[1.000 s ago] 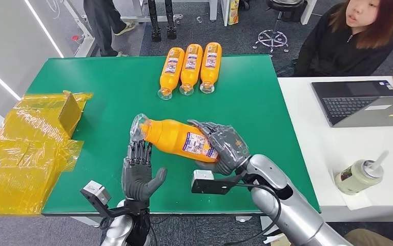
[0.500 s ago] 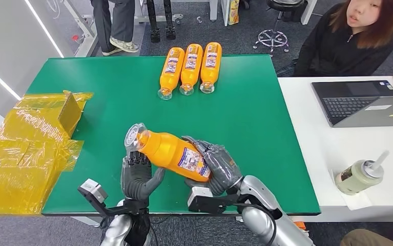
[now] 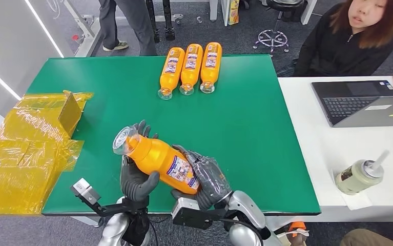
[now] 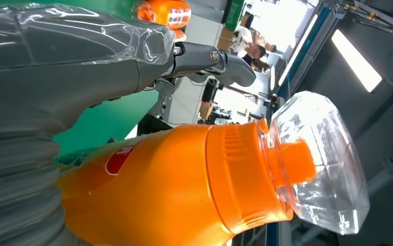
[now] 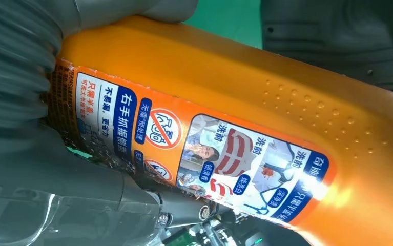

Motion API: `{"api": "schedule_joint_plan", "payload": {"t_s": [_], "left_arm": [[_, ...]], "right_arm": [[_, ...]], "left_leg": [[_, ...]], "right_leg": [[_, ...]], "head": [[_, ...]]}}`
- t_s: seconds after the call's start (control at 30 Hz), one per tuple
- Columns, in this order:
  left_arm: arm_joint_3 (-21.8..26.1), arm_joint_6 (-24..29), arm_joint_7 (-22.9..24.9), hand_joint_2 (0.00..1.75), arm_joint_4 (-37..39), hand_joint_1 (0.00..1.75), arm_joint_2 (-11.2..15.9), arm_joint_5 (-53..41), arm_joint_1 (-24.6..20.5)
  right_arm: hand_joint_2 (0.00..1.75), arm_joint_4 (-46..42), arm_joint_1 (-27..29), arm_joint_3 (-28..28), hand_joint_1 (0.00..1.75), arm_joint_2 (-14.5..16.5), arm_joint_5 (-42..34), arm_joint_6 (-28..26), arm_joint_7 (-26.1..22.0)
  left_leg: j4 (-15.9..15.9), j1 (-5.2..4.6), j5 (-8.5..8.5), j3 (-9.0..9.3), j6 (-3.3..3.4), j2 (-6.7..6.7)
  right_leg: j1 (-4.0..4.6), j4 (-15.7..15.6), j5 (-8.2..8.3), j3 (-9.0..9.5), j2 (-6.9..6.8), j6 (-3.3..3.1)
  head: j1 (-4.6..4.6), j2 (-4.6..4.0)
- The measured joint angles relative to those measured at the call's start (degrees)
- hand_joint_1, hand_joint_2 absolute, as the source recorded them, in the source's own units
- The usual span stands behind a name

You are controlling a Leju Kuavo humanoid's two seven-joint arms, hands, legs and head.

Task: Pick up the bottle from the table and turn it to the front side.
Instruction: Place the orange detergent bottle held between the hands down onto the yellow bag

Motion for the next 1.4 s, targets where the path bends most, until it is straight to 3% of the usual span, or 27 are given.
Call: {"api": "schedule_joint_plan", "payload": {"t_s": [0.37,0.43,0.47,0.57,0.6,1.17,1.3,1.4], "left_arm": [[-1.9,-0.67,0.21,1.75,0.01,0.0,-0.06,1.66,-1.1],[-2.71,-0.51,0.25,1.75,0.01,0.08,-0.06,2.47,-1.35],[-2.81,-0.43,0.25,1.75,0.01,0.42,-0.07,2.64,-1.41],[-2.9,-0.33,0.25,1.75,0.01,1.64,-0.09,2.86,-1.64],[-2.93,-0.32,0.25,1.75,0.01,1.74,-0.1,2.87,-1.77],[-4.82,-0.62,0.23,1.75,1.67,1.75,-0.66,4.05,-4.83],[-5.45,-0.81,0.22,1.75,2.11,1.75,-0.72,4.29,-5.18],[-5.95,-0.86,0.24,1.75,2.57,1.75,-0.81,4.77,-5.71]], "right_arm": [[1.75,-2.0,2.54,-0.15,1.75,1.83,-0.62,1.73,-0.28],[1.75,-2.26,2.92,-0.1,1.75,2.38,-2.34,2.74,-0.64],[1.75,-2.26,2.92,-0.1,1.75,2.51,-2.68,2.99,-0.61],[1.75,-2.44,2.9,-0.1,1.75,2.89,-3.17,3.38,0.18],[1.75,-2.6,2.91,-0.11,1.75,3.03,-3.22,3.46,0.64],[1.75,-8.51,6.05,-2.0,1.72,4.3,0.91,4.61,5.33],[1.75,-9.7,7.18,-2.52,0.0,4.48,1.85,4.72,5.69],[1.75,-10.82,8.0,-2.72,0.0,4.56,2.84,4.91,6.16]], "left_leg": [[0.0,0.0,0.0,0.01,0.0,0.01],[0.0,0.0,0.0,0.01,0.0,0.03],[0.0,0.0,0.0,0.01,0.0,0.03],[0.0,0.0,0.0,0.01,0.0,0.03],[0.0,0.0,0.0,0.01,0.0,0.03],[0.01,0.0,0.0,0.01,0.0,0.02],[0.01,0.0,0.0,0.01,0.0,0.02],[0.01,0.0,0.0,0.01,0.0,0.02]], "right_leg": [[0.0,0.0,0.0,0.0,0.01,0.0],[0.0,0.0,0.0,0.0,0.02,-0.01],[0.0,0.0,0.0,0.0,0.02,-0.01],[0.0,0.0,0.0,0.0,0.02,-0.01],[0.0,0.0,0.0,0.0,0.01,-0.01],[0.0,0.0,0.0,0.0,0.01,0.0],[0.0,0.0,0.0,0.0,0.01,-0.01],[0.0,0.0,0.0,0.0,0.01,-0.01]], "head": [[0.0,0.0],[0.0,0.0],[0.0,0.0],[-0.01,0.0],[-0.01,0.0],[0.01,0.0],[0.0,0.0],[0.0,0.0]]}}
